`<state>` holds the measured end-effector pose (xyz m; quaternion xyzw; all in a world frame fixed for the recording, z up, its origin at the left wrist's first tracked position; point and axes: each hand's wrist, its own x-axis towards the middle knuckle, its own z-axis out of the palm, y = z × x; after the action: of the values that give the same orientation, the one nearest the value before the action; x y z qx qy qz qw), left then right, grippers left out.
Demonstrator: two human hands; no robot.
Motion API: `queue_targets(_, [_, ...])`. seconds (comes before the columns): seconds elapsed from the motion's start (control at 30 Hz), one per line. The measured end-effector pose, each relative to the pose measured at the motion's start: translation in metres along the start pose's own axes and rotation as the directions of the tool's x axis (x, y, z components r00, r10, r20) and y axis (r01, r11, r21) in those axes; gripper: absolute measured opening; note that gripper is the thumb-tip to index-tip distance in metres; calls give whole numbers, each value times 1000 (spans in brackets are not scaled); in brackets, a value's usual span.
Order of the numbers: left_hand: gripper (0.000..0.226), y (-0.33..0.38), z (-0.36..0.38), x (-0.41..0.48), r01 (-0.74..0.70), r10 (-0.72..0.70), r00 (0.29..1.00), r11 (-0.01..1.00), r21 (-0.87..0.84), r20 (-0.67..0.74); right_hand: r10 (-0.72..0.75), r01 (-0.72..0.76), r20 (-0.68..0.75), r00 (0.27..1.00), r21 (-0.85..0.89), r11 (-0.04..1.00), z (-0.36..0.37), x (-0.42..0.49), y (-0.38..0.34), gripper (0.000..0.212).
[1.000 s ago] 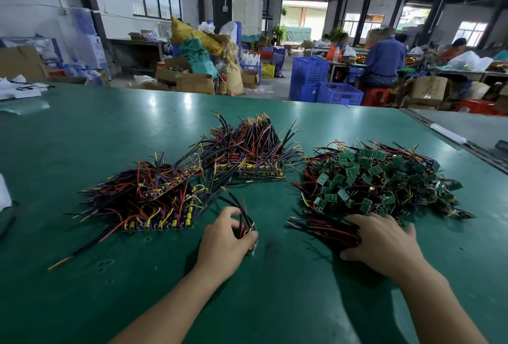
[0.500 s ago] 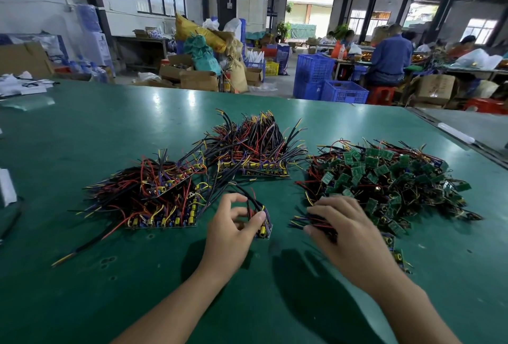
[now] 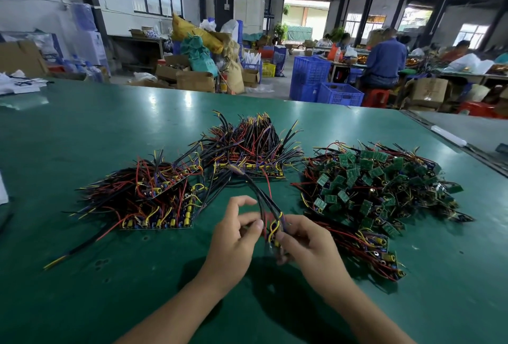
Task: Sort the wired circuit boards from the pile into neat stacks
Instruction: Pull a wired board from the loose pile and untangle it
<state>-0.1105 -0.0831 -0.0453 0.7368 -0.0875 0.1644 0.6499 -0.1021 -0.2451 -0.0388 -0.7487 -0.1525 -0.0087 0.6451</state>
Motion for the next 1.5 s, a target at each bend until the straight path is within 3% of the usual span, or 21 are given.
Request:
queue_targets(0.13, [23, 0, 1, 2, 64, -63, 998, 997, -32, 16, 57, -55, -16, 998, 85, 995, 0, 1, 0, 18])
queue_targets(0.3, [4, 2, 6, 3, 190, -181, 979, 976, -105, 93, 15, -18, -24, 1000, -103, 995, 0, 2, 3, 20])
queue_targets(0.4, [15, 4, 4, 1, 266, -206, 945, 936, -232, 252, -27, 18, -40, 999, -217, 976, -2, 2, 4, 12])
queue_targets(0.47, [26, 4, 3, -1, 247, -176, 936, 945, -213, 303, -46, 32, -49, 998, -244, 969, -3, 1, 4, 8])
queue_targets(0.57, [23, 5, 9, -3, 207, -165, 963, 960, -190, 213, -73, 56, -48, 996, -286, 957, -3, 0, 4, 5])
queue_targets(0.7, [10, 3, 12, -2, 148, -145, 989, 985, -92, 37, -91, 73, -51, 995, -283, 956, -2, -2, 3, 16])
queue_targets(0.9, [9, 2, 9, -1, 68, -67, 997, 998, -12, 48, -114, 89, -66, 991, -309, 947, 0, 0, 1, 9])
queue_targets(1.0, [14, -1, 11, -1, 81, -80, 996, 996, -28, 35, -109, 84, -100, 989, -225, 971, 1, 1, 2, 6])
queue_targets(1.13, [11, -2, 10, 5, 169, -183, 982, 964, -204, -51, -54, 56, -81, 995, 30, 998, -2, 2, 0, 8])
queue_targets(1.27, [15, 0, 6, 8, 213, -215, 976, 943, -254, 19, 131, -121, -8, 991, 327, 937, -1, 4, -3, 10])
queue_targets(1.4, [23, 4, 2, 6, 108, -97, 983, 992, -67, 159, 233, -293, 204, 951, 355, 888, -3, 6, -3, 20])
queue_targets(1.5, [27, 6, 0, 7, 75, -70, 989, 996, -37, 134, 213, -325, 305, 928, 385, 863, -5, 4, -3, 17])
